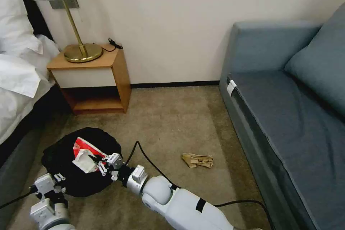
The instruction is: Pick up the trash bin, then pick up the garbage on the floor and place it into the trash bin.
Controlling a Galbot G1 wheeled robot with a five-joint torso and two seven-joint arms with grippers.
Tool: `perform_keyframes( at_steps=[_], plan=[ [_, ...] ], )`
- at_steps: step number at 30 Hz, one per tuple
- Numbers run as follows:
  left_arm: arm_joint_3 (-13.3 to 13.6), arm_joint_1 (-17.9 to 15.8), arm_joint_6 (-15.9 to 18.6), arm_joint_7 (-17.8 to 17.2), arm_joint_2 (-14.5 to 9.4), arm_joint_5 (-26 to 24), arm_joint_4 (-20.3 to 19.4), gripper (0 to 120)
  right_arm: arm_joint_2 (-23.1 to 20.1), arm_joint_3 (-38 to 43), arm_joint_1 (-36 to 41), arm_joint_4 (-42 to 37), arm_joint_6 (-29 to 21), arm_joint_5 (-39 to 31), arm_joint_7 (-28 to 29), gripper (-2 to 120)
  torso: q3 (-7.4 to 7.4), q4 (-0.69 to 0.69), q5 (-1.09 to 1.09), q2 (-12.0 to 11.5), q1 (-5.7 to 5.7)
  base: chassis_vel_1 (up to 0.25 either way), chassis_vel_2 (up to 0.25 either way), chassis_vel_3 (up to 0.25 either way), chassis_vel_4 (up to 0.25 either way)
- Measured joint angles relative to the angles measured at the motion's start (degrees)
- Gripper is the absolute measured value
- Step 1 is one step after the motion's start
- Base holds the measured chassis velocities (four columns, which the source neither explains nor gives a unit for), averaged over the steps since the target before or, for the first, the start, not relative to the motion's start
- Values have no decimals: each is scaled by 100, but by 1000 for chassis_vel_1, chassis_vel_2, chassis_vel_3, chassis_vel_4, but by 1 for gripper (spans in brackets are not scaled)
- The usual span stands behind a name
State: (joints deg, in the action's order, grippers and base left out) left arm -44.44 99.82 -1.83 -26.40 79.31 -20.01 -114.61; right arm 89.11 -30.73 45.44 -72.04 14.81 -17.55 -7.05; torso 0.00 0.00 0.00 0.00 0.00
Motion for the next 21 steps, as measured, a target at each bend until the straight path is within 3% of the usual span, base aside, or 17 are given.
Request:
perform_keyframes(
  at_steps=[3,21],
  plan=[
    [5,-13,3,8,10,0,-7,3,16,0,-16,78,2,60,40,1,0,0,0,0,0,0,0,0,0],
    [-20,-108,-18,33,-25,-81,91,3,-112,252,10,-141,-19,270,274,65,0,0,1,0,0,0,0,0,0]
  ],
)
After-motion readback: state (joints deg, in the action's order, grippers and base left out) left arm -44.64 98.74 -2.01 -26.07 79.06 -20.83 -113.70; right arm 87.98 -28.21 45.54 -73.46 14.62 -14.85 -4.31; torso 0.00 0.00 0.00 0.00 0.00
